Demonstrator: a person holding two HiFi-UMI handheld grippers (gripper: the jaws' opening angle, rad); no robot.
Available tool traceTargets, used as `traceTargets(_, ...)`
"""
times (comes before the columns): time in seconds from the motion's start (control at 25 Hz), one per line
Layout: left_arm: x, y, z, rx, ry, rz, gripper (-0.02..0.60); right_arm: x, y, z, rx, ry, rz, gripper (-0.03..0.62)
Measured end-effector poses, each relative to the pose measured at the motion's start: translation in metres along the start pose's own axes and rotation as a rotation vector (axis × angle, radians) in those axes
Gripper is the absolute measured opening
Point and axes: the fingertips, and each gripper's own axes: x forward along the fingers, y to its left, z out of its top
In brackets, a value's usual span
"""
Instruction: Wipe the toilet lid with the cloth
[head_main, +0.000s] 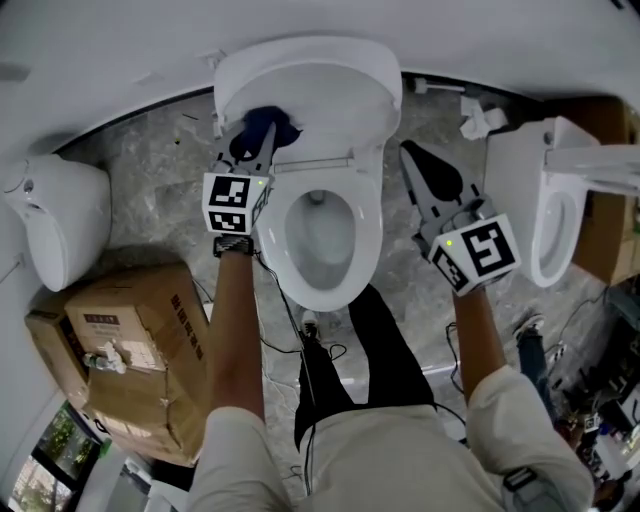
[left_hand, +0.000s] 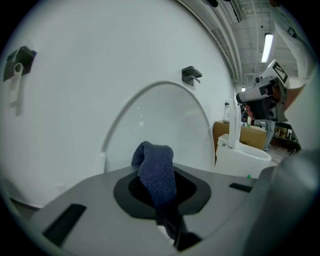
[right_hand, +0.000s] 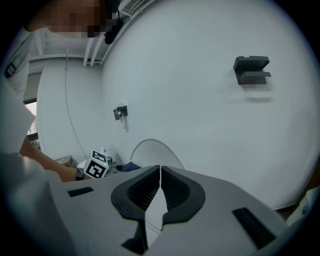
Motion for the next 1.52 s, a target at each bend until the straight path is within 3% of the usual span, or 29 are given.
traceTargets(0.24,-0.021,0.033,-0.022,-0.044,0.032,0.102,0.038,0.000,0.000,-0.003,0.003,0.004,-0.004,0.029)
traceTargets(0.6,-0.021,0.042,-0.066,-0.096,0.111,0.143,0.038,0.003,-0.005,-0.010,-0.012,0.005,-0.009,0.029)
traceTargets(0.72,-0.006,0.024,-0.075,-0.088,0.137,0.108,0.038,0.004,-0.010,-0.015,-0.013,0.011,-0.012,0.029)
traceTargets(0.96,0.030,-0.018,-0.057,-0.097,0.100,0.043,0.038,0.004,-0.021,-0.020,-0.019,0.019,-0.018,0.029)
traceTargets(1.24,0.068,-0.076,-0.037,-0.018,0.082,-0.059,0.038,-0.006,-0.040,-0.029,-0.011,0.027,-0.042,0.029)
traceTargets(1.52,0.095,-0.127,-0.030,-0.008,0.058,-0.169,0.038,-0.021,-0.058,-0.044,0.002,0.048,-0.074,0.030)
